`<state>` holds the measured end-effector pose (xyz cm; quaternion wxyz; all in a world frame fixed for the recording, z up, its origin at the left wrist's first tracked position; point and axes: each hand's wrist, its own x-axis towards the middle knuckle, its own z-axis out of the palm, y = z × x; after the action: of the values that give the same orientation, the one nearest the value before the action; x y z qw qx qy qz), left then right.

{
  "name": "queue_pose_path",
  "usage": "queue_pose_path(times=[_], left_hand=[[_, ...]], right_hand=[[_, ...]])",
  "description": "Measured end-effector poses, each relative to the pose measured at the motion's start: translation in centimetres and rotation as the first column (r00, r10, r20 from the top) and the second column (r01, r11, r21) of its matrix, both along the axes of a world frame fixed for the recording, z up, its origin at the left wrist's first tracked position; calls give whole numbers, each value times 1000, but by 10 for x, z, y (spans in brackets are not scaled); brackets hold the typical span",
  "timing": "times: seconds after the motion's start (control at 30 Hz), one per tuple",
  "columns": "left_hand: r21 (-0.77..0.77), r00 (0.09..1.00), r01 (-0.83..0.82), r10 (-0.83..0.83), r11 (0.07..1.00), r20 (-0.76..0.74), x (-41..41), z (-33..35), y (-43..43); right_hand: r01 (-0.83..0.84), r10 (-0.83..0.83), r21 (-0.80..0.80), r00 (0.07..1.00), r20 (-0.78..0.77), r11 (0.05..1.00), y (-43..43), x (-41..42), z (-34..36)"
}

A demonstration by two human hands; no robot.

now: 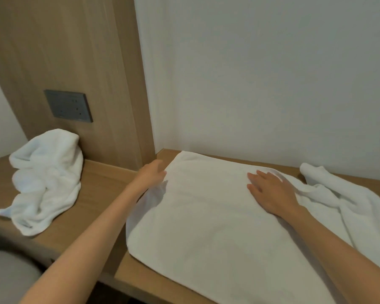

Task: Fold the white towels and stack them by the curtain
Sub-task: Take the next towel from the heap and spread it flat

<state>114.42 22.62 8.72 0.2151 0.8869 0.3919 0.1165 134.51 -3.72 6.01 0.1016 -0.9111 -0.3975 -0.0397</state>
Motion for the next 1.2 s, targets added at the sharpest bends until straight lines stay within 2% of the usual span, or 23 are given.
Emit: queue_pose_path(times=[0.07,0.13,0.2,0.33,0.4,0.53,0.57,0.63,0.7,0.9,0.93,1.0,1.07,1.1,1.2], left_hand=[[-62,999,-1,4,998,46,-28,1,-7],[-110,991,7,7,994,130,-53,-3,-16],[-169,989,4,22,986,149,-73,-7,-26],[-330,994,-32,66,943,91,-102,-9,-44],[-344,997,-63,72,937,14,-115,-2,-49],[-379,993,-85,47,921,-107,-131,12,-58],[-420,997,-61,35,905,-69,-135,12,-59],[-545,993,53,16,837,120,-141,10,-61],[-593,963,125,46,795,265,-145,6,-63],[-412,933,-82,215,907,288,-157,-7,-62],[-326,943,-133,221,936,250,-163,-8,-63],[-25,973,-215,216,976,85,-172,-9,-70],[316,970,-190,228,930,-87,-174,-11,-80],[431,962,-156,236,889,-139,-172,-11,-84],[625,946,-56,241,779,-215,-157,-2,-97]], right_hand=[[-38,40,109,999,-17,993,11,-19,6],[-98,118,179,987,-105,979,23,-42,12],[-171,196,145,964,-181,974,34,-67,17],[-248,264,90,907,-327,965,48,-112,10],[-237,250,80,921,-299,968,52,-128,3],[-232,235,36,961,-146,972,53,-141,-10],[-227,230,43,963,-136,973,52,-141,-13],[-224,229,52,965,-126,973,52,-141,-16],[-225,230,53,965,-125,973,52,-140,-16],[-242,238,-27,965,-108,970,56,-141,-18],[-248,243,-35,964,-109,968,57,-143,-18],[-264,258,-41,960,-110,964,60,-147,-19],[-284,280,-20,954,-110,959,63,-151,-19],[-294,293,4,950,-111,956,63,-152,-19],[-281,308,168,937,-166,945,58,-150,-13]])
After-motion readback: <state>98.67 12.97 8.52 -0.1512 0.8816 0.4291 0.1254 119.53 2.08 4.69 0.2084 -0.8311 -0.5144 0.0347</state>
